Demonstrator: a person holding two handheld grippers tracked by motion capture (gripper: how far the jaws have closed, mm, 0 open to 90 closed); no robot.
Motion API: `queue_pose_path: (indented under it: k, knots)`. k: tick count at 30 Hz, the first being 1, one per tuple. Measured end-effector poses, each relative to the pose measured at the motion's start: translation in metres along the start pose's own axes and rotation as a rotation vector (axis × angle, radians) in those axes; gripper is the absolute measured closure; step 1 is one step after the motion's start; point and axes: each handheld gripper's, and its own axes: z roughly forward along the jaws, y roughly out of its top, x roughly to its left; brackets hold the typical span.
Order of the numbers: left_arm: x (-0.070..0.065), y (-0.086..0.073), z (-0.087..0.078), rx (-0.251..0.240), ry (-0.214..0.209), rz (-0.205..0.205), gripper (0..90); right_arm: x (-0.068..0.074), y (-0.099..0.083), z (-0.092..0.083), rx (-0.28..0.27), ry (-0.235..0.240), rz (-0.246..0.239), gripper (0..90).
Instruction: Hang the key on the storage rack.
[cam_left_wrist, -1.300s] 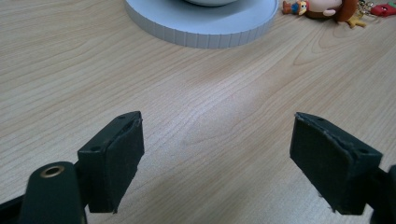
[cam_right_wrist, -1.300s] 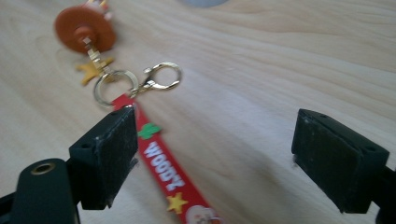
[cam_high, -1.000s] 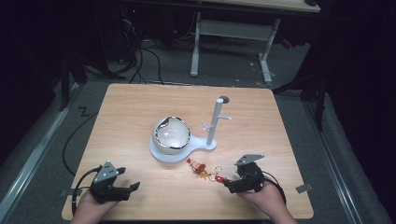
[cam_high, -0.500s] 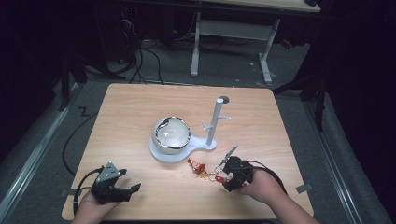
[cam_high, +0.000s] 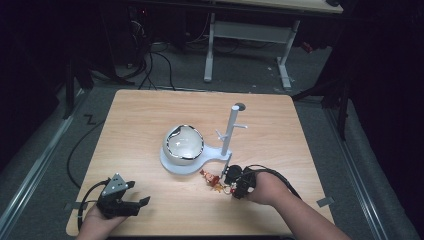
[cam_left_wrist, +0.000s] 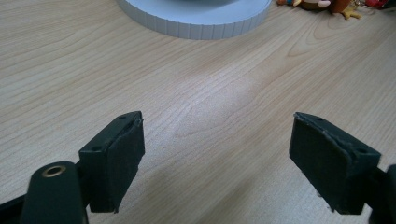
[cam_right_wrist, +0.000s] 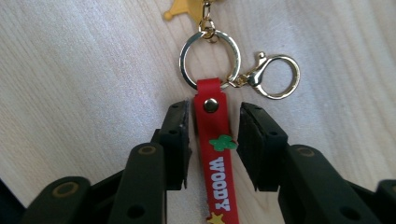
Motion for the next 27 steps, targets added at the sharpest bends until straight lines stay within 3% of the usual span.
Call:
queue_pose_path:
  k: [8, 16, 21, 27]
  knots:
    - [-0.003, 0.001, 0.001, 0.002, 0.000, 0.004, 19.0, 0.001, 0.005, 0.004, 0.020, 0.035, -0.051, 73.5]
    - [-0.002, 0.000, 0.001, 0.004, 0.000, 0.005, 19.0, 0.002, 0.008, 0.004, 0.049, 0.027, -0.010, 74.7]
    - [-0.002, 0.000, 0.001, 0.004, 0.001, 0.007, 19.0, 0.004, 0.011, 0.003, 0.071, 0.034, -0.012, 74.9]
    - [0.000, 0.000, 0.002, 0.006, 0.001, 0.005, 19.0, 0.001, 0.009, -0.017, 0.029, 0.043, 0.008, 75.0]
